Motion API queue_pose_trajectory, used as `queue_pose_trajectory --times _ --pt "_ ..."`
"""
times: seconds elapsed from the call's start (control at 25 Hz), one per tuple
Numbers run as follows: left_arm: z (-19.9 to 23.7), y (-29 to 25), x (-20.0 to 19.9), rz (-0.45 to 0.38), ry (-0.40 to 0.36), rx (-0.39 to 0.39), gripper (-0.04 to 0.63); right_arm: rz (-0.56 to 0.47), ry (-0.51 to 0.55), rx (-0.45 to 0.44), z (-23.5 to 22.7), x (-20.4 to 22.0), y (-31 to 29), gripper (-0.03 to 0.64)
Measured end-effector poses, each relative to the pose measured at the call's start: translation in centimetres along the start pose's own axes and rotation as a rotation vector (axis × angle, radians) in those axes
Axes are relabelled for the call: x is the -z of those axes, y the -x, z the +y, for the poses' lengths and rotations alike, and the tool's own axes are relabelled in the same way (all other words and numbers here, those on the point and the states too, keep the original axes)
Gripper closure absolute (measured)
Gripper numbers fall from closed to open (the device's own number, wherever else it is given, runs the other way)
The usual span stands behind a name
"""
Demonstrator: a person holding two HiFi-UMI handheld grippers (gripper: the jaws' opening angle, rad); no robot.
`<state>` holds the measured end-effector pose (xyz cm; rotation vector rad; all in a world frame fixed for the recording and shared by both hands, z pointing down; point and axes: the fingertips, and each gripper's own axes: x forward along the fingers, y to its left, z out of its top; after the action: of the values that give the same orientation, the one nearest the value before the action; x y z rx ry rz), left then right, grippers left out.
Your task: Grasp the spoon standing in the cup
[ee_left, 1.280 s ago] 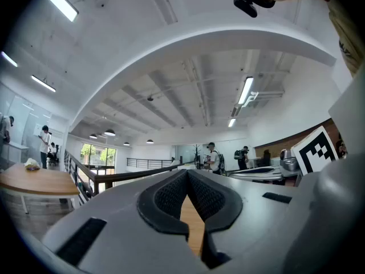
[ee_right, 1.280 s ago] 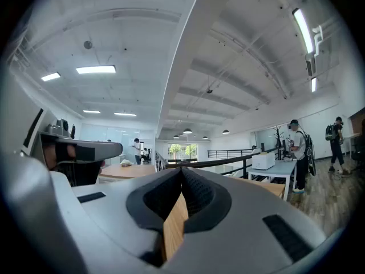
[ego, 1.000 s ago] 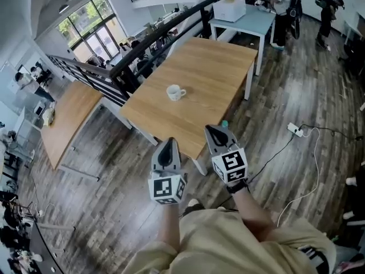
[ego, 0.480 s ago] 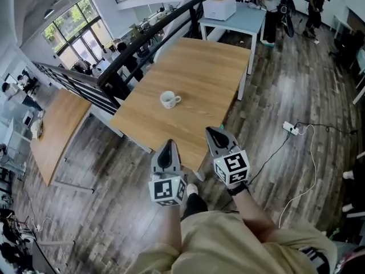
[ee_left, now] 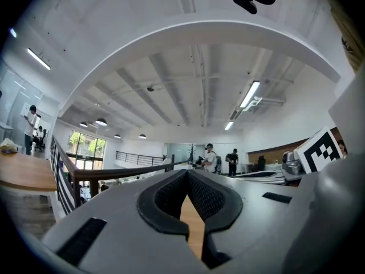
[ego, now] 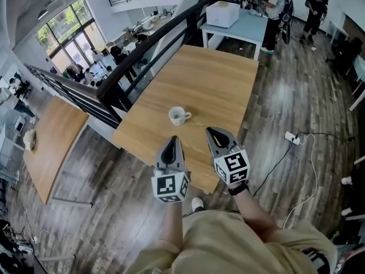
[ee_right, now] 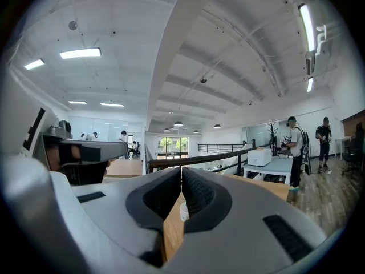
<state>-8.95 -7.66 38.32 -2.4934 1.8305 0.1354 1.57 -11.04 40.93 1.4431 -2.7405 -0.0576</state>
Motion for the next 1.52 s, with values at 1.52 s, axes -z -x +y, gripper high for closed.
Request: queue_pose_trajectory --times 1.52 --pt "13.2 -19.2 18.7 0.301 0.167 -0.051 0.584 0.473 -0.165 0.01 -7.7 21.4 -22.0 0.6"
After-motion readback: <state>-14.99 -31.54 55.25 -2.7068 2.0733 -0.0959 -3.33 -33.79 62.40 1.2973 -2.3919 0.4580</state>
